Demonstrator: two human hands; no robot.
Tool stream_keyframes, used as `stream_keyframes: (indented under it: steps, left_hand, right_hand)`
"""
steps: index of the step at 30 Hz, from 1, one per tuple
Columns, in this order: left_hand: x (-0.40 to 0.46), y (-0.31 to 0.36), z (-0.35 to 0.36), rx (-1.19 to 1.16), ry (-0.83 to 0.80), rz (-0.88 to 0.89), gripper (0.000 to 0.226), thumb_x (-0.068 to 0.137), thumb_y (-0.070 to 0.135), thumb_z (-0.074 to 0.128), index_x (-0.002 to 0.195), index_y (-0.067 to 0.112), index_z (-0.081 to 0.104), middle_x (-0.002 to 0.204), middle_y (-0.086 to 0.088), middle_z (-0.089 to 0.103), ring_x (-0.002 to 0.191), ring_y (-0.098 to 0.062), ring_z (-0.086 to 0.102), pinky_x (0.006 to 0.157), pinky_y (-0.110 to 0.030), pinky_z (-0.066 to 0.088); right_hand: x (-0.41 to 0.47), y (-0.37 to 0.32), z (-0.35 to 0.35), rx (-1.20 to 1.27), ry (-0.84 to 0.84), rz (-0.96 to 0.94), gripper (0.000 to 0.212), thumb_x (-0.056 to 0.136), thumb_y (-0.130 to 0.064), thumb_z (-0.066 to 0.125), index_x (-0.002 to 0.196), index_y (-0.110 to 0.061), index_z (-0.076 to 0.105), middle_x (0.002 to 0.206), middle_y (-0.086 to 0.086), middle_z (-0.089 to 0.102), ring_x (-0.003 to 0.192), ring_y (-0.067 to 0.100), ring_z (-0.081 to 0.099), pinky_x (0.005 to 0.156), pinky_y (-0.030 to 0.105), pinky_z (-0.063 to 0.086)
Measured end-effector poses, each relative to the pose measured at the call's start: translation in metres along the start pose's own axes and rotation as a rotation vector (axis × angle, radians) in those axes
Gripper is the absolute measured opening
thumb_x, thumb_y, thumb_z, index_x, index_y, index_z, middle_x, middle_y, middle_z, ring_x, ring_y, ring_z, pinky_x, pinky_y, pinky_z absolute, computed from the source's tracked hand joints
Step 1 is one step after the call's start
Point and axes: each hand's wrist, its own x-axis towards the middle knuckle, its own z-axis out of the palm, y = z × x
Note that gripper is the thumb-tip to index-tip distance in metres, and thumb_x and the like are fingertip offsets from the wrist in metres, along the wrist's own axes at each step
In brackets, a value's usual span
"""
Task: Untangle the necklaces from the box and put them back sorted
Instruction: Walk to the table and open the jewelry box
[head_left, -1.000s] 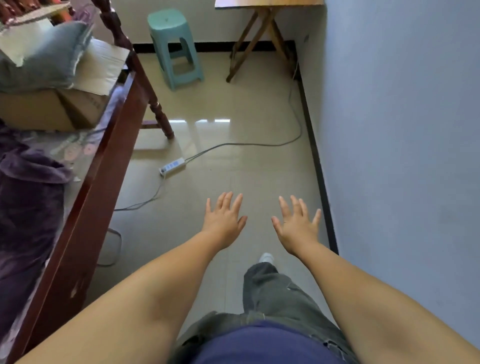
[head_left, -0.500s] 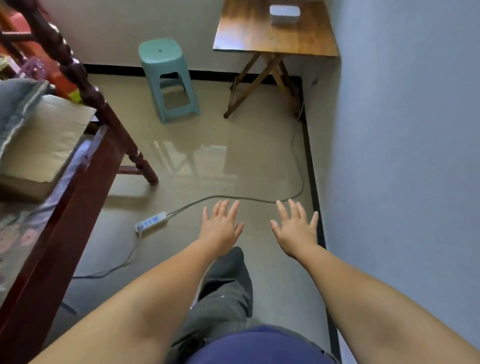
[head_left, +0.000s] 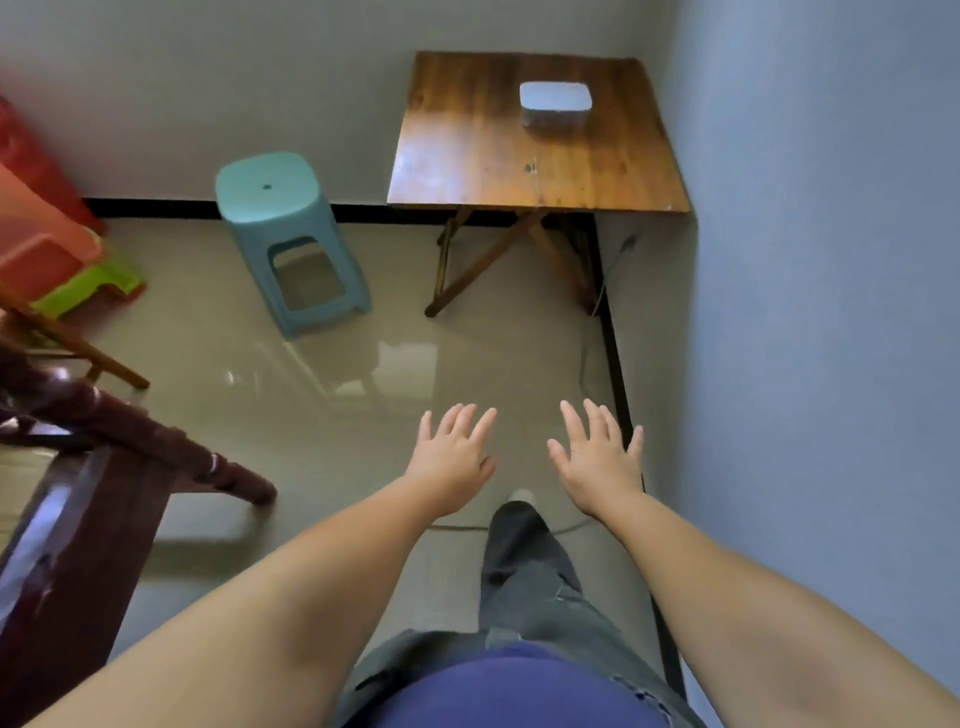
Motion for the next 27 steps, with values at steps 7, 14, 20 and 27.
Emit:
stream_keyframes:
  steps: [7, 14, 20, 27]
  left_hand:
    - [0.181, -0.019, -0.076, -0.082, 0.06, -0.097, 0.059, 0.098, 0.046, 0.026, 0.147, 0.024, 0.004, 0.157, -0.007, 0.014, 0.145, -0.024, 0.004, 0.116, -0.052, 0.004]
    - [0.324, -0.057, -0.125, -0.126, 0.067, -0.165, 0.06, 0.097, 0.048, 0.027, 0.147, 0.025, 0.004, 0.157, -0.007, 0.015, 0.145, -0.024, 0.007, 0.116, -0.052, 0.006]
    - [0.482, -0.108, -0.174, -0.177, 0.057, -0.132, 0.063, 0.096, 0.05, 0.029, 0.147, 0.024, 0.003, 0.158, -0.003, 0.014, 0.145, -0.021, 0.007, 0.116, -0.05, 0.007]
    - [0.64, -0.134, -0.25, -0.333, 0.018, -0.144, 0.062, 0.098, 0.046, 0.029, 0.148, 0.017, 0.006, 0.158, -0.005, 0.014, 0.145, -0.023, 0.012, 0.116, -0.043, 0.02]
  right_hand:
    - [0.191, 0.019, -0.081, -0.038, 0.003, -0.002, 0.056, 0.098, -0.047, 0.018, 0.149, -0.03, 0.001, 0.161, 0.004, 0.003, 0.147, 0.021, -0.003, 0.113, 0.059, -0.003]
    - [0.345, -0.011, -0.133, -0.016, -0.004, -0.109, 0.056, 0.099, -0.046, 0.021, 0.149, -0.029, 0.003, 0.161, 0.005, 0.005, 0.147, 0.022, -0.001, 0.115, 0.058, 0.0]
    - [0.5, -0.02, -0.176, 0.02, 0.022, 0.011, 0.056, 0.099, -0.046, 0.022, 0.149, -0.027, 0.005, 0.16, 0.006, 0.008, 0.147, 0.023, 0.004, 0.115, 0.056, 0.004]
    - [0.649, -0.013, -0.234, 0.029, 0.064, 0.075, 0.06, 0.097, -0.047, 0.033, 0.149, -0.027, 0.011, 0.16, 0.006, 0.012, 0.147, 0.026, 0.012, 0.116, 0.053, 0.005]
